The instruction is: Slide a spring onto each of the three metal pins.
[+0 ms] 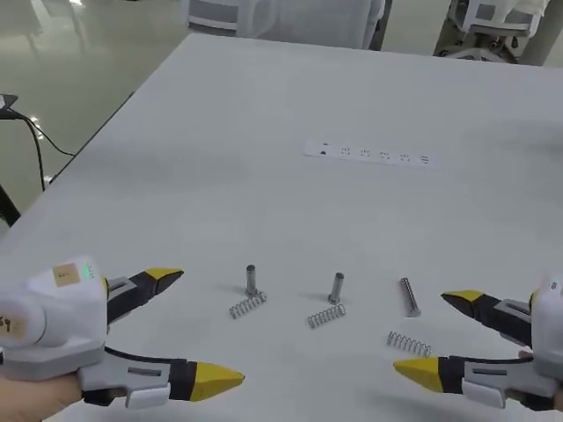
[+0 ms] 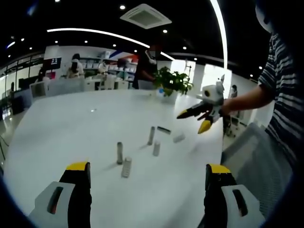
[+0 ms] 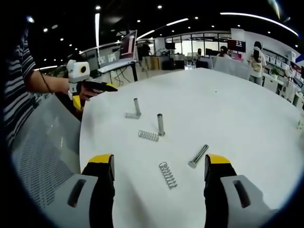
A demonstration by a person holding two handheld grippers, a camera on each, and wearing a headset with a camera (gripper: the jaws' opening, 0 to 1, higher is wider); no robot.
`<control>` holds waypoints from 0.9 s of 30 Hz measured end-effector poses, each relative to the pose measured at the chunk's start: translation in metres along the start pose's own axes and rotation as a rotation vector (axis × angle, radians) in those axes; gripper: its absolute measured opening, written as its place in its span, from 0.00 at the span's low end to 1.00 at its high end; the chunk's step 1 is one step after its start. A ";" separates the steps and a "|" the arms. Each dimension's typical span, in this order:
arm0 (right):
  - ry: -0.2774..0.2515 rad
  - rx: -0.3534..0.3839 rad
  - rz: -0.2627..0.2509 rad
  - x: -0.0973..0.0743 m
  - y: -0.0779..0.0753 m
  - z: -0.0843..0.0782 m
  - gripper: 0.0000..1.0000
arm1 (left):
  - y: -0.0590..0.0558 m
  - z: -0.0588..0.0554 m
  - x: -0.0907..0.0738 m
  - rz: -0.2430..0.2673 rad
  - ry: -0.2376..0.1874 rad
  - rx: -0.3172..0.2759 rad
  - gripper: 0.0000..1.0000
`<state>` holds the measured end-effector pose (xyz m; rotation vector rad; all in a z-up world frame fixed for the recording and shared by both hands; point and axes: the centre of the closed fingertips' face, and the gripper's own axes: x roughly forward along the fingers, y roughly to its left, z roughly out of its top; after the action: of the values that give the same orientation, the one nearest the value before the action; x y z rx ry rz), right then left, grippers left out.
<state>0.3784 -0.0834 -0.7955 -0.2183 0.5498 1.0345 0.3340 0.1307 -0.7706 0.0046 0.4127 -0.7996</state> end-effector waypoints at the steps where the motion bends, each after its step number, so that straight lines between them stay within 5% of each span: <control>1: -0.001 0.005 0.001 0.001 -0.002 0.002 0.76 | 0.000 0.000 0.000 -0.002 0.000 -0.002 0.98; 18: -0.004 0.032 -0.034 0.005 -0.017 0.018 0.64 | 0.000 0.000 0.000 -0.001 -0.001 -0.001 0.98; 27: 0.035 0.073 -0.067 0.014 -0.040 0.017 0.56 | 0.000 -0.002 0.001 -0.007 0.008 -0.002 0.98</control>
<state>0.4242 -0.0855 -0.7917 -0.1891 0.6075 0.9451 0.3338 0.1302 -0.7723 0.0046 0.4207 -0.8062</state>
